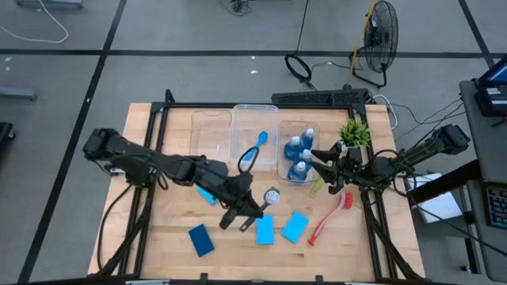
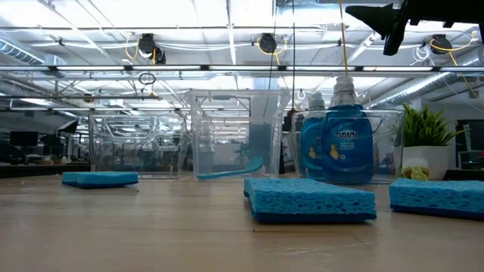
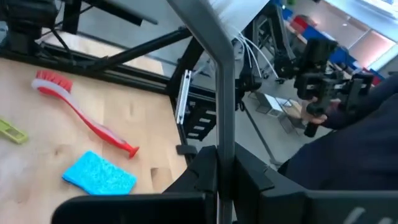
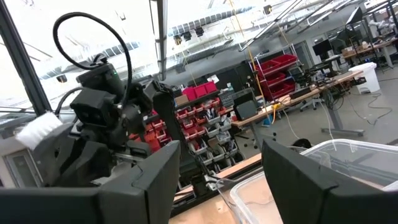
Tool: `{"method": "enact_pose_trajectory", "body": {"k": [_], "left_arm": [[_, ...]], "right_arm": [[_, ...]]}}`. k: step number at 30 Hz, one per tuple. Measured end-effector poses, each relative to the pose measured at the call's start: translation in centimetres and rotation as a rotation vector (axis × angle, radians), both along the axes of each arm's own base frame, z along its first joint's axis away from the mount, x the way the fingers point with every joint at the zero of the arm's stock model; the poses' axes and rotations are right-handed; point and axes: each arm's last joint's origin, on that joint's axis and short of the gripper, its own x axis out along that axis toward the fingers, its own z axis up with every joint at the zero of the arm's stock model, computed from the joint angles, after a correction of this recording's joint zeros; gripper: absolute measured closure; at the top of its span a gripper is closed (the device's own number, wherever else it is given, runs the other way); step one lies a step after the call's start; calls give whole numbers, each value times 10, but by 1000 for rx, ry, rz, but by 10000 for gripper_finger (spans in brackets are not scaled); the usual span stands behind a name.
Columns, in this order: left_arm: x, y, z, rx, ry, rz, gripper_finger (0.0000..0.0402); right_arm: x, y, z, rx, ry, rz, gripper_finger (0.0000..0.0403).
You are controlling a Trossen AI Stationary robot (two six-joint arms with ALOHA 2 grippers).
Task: Pick & Place Kitchen Sink Supplies
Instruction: Put the gray dish brush into the white transparent bin
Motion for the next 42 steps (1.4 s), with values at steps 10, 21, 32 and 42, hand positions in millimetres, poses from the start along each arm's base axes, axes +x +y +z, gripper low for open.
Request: {"method": "enact_pose_trajectory", "body": {"k": [10, 21, 32, 42], "left_arm": [[1, 28, -18, -7, 213, 471, 383], [1, 73, 8, 103, 269, 724, 383], [-8, 146, 33, 147, 333, 952, 383], [2, 193, 15, 142, 368, 1020, 383]], "right_arm": [[0, 0, 0, 0, 0, 0, 190], [0, 0, 0, 0, 0, -1, 190], [0, 0, 0, -2, 1, -1, 190], [0, 0, -1, -5, 8, -1, 190]]}}
